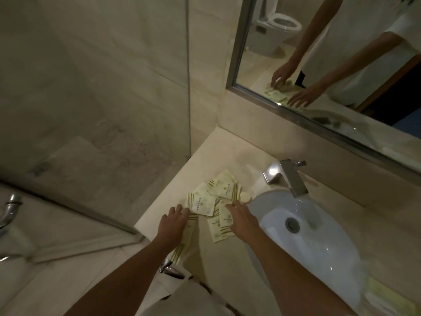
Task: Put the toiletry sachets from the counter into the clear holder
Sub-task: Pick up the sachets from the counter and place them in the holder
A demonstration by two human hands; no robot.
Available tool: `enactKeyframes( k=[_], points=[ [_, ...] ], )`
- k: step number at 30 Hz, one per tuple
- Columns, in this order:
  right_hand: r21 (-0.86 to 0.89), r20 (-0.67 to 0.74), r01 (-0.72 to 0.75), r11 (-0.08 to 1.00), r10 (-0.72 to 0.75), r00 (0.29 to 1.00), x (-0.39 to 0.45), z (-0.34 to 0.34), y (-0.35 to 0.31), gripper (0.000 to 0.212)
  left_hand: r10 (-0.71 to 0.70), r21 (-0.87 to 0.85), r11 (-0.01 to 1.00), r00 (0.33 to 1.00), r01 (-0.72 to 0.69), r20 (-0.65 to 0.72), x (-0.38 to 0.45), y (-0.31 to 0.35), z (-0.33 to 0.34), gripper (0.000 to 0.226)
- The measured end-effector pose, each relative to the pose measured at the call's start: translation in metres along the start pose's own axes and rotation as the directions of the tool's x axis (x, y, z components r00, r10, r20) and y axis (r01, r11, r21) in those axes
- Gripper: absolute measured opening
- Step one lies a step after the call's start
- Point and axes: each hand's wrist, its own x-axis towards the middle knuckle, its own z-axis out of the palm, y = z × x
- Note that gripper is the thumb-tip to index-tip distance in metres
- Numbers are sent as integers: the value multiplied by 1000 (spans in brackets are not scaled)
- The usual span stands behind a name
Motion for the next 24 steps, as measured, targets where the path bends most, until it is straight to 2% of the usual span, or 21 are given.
enactKeyframes(
  k=[9,12,15,17,21,24],
  points=[
    [5,54,17,1000,-18,998,15,3,1,79,10,-111,994,999,-14,-37,11,-5,-2,80],
    [-12,77,19,1000,-18,997,18,-2,-1,83,7,-97,995,1000,-9,-28,15,-7,-2,89],
    [-71,42,39,997,-36,998,20,-4,-1,85,-25,-69,997,999,23,-27,18,-6,-3,94],
    [-88,34,42,995,-40,999,20,-5,-1,85,-39,-46,998,999,38,-25,19,-5,-5,90],
    [-125,35,0,992,5,999,18,-13,1,75,-64,-23,998,998,63,-18,22,-5,-9,65],
    [-105,40,-23,994,27,999,18,-24,4,65,-111,-56,992,994,109,-25,25,-4,-9,64]
  ],
)
